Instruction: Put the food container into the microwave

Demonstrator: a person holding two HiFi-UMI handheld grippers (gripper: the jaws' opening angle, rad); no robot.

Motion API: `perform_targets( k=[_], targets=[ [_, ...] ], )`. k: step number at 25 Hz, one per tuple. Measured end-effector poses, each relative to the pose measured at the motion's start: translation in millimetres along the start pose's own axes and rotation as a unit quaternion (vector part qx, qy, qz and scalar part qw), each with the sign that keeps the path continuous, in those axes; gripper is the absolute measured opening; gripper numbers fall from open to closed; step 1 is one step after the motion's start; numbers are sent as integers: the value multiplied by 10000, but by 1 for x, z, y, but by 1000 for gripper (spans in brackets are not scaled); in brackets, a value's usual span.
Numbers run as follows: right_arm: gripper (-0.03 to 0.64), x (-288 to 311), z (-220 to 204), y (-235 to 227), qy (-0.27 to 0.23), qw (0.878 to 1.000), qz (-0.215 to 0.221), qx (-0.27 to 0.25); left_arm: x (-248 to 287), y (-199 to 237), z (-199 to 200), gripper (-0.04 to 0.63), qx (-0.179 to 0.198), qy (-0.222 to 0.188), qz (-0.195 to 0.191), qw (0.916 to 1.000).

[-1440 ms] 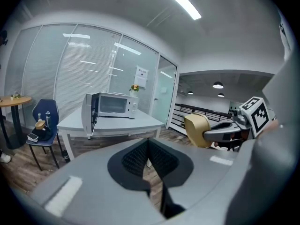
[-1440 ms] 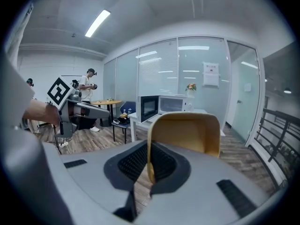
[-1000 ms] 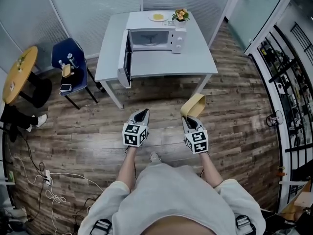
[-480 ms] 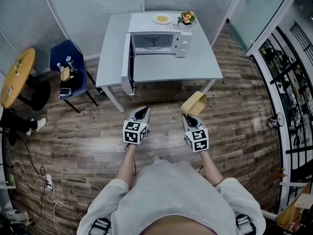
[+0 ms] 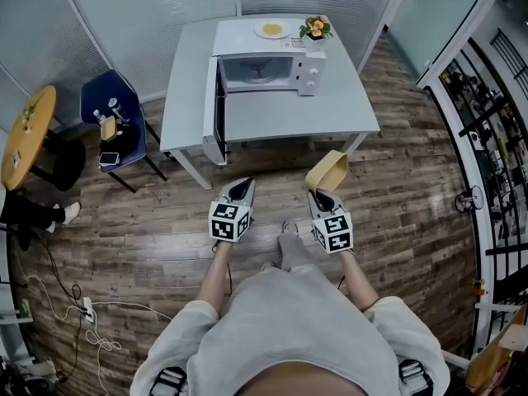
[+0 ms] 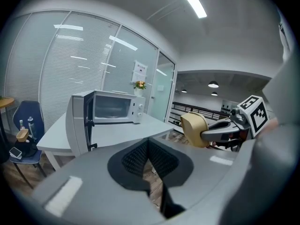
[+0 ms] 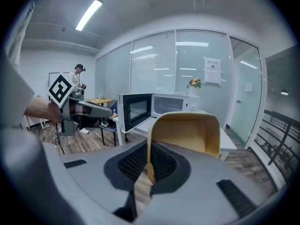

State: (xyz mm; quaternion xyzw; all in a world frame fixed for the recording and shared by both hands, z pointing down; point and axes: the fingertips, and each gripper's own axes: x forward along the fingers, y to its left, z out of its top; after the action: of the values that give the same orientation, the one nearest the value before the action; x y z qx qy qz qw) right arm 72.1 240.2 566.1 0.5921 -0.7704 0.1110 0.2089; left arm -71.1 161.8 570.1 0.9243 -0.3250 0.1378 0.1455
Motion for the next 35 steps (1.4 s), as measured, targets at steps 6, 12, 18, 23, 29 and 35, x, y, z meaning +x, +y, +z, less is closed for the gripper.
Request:
perform_targets(
  k=[6, 12, 18, 23, 29, 35],
  targets=[
    [23, 18, -4, -15, 63, 10000, -19, -32, 20, 6, 2, 11, 2, 58, -8, 10000],
    [21, 45, -4, -36, 87, 10000, 26, -10, 53, 16, 6, 11, 11, 145, -27, 9999],
    [23, 79, 4, -66, 120, 9998, 154, 24, 94, 29, 24, 11, 24, 205, 14, 9998],
    [23, 113, 17, -90, 139, 9993, 343, -14, 127, 49, 37, 11, -35, 274, 144, 9995],
    [21, 157, 33, -112, 194, 9976, 656, -71, 165, 74, 55, 11, -177, 324, 338, 9987],
    [21, 192, 49, -132, 230, 9954, 924, -129, 194, 98, 68, 11, -292, 396, 547, 9973]
  ],
)
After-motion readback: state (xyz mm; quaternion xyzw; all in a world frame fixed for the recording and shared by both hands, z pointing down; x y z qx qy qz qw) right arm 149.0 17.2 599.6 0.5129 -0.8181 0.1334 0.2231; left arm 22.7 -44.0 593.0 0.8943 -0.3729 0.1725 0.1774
